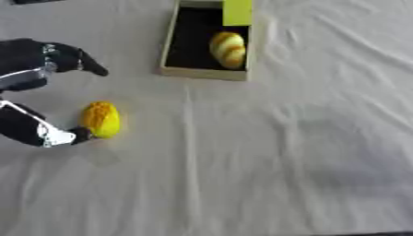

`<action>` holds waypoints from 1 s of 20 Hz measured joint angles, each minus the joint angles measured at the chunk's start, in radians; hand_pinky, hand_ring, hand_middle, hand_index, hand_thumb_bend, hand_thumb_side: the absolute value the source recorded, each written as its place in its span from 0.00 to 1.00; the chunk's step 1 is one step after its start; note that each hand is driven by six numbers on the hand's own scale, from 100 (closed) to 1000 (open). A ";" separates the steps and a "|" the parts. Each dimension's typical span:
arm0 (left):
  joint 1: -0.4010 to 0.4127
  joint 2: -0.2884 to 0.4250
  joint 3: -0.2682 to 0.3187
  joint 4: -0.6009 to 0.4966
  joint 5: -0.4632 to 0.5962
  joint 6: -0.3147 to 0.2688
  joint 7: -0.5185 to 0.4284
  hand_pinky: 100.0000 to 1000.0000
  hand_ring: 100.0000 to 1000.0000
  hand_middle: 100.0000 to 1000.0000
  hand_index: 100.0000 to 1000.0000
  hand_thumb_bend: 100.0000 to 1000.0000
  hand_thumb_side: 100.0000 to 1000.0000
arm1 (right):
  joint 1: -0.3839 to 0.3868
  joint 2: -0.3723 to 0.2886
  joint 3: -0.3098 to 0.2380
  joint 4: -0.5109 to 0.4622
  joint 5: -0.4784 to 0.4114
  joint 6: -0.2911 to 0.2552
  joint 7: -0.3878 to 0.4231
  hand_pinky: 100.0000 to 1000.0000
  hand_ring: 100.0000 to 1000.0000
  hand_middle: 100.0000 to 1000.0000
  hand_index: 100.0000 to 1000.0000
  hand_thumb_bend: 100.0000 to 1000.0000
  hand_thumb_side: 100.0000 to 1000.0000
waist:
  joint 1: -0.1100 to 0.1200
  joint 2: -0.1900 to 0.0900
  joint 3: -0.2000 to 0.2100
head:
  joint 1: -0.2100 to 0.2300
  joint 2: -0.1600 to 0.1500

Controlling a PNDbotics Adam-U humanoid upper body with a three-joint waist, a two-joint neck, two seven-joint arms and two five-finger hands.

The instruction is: Pick up objects on the table and place them in the box.

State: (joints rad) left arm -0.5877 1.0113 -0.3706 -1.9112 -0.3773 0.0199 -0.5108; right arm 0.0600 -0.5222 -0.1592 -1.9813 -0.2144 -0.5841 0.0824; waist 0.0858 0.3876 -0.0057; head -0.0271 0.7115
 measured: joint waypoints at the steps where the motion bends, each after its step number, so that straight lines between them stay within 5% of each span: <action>1: -0.005 -0.005 -0.007 0.012 -0.004 0.001 -0.003 0.90 0.87 0.77 0.90 0.41 0.28 | -0.001 0.000 0.000 0.000 0.000 0.000 0.000 1.00 0.85 0.50 0.74 0.00 0.41 | -0.001 0.000 0.000 | 0.000 0.000; 20: -0.057 -0.092 -0.082 0.221 -0.073 -0.050 -0.084 0.89 0.86 0.78 0.90 0.40 0.20 | -0.007 0.017 0.000 0.000 -0.015 0.020 0.012 1.00 0.85 0.50 0.74 0.00 0.41 | -0.001 0.000 -0.007 | 0.007 0.000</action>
State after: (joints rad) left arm -0.6443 0.9190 -0.4525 -1.6906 -0.4501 -0.0298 -0.5952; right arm 0.0528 -0.5048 -0.1589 -1.9813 -0.2293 -0.5645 0.0943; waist 0.0848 0.3880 -0.0127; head -0.0198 0.7119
